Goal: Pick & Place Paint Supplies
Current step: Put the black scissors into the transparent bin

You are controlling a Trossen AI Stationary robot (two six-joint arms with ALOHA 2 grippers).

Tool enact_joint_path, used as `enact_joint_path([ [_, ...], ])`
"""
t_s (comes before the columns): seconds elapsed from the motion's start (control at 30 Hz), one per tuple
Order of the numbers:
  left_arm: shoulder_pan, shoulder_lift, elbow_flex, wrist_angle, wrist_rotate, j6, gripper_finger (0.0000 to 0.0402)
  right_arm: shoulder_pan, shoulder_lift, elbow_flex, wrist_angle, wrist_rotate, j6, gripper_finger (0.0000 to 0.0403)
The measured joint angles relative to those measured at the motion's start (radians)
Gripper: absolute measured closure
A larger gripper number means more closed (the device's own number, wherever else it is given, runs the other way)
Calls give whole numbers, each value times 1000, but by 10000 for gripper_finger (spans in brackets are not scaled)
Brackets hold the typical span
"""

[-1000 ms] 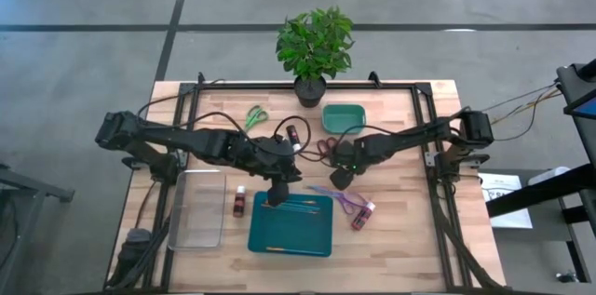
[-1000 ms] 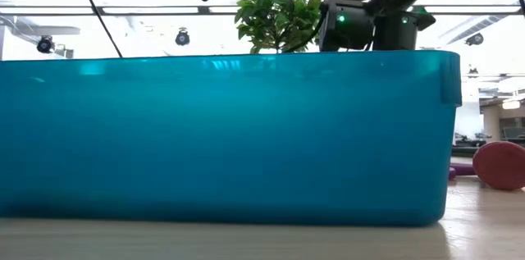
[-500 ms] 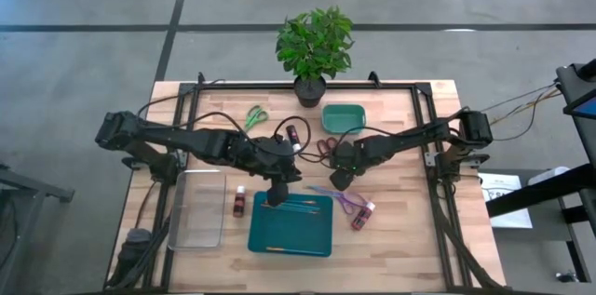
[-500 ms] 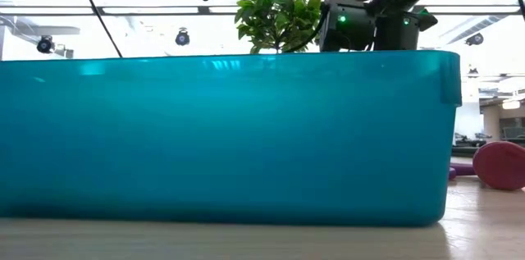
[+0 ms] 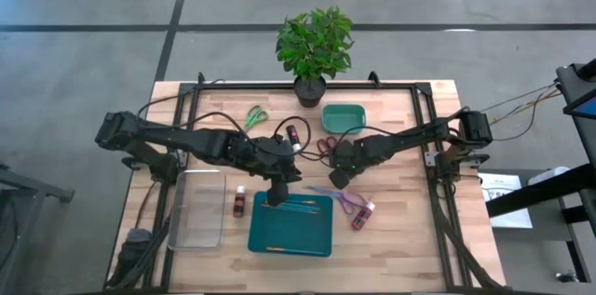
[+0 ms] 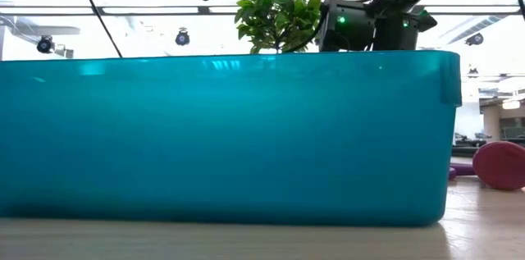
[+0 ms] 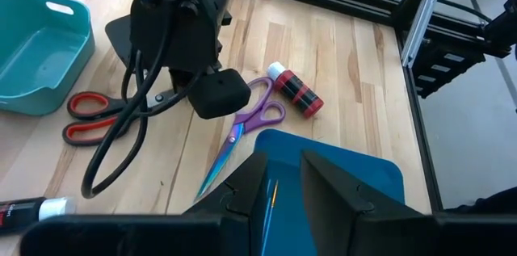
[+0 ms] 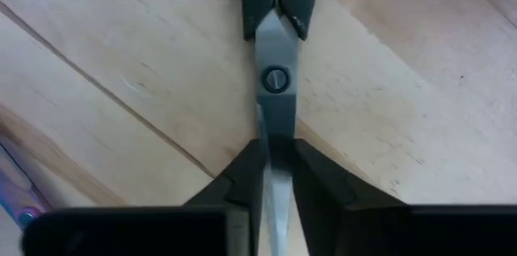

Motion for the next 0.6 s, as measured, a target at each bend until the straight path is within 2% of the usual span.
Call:
enact_joint_path([
  [0.17, 0, 0, 0, 0, 0, 0, 316, 9, -14, 1, 11, 18, -9, 382],
  [0.6, -1, 0, 0, 0, 0, 8, 316, 32, -127, -2, 4, 17, 9, 394],
])
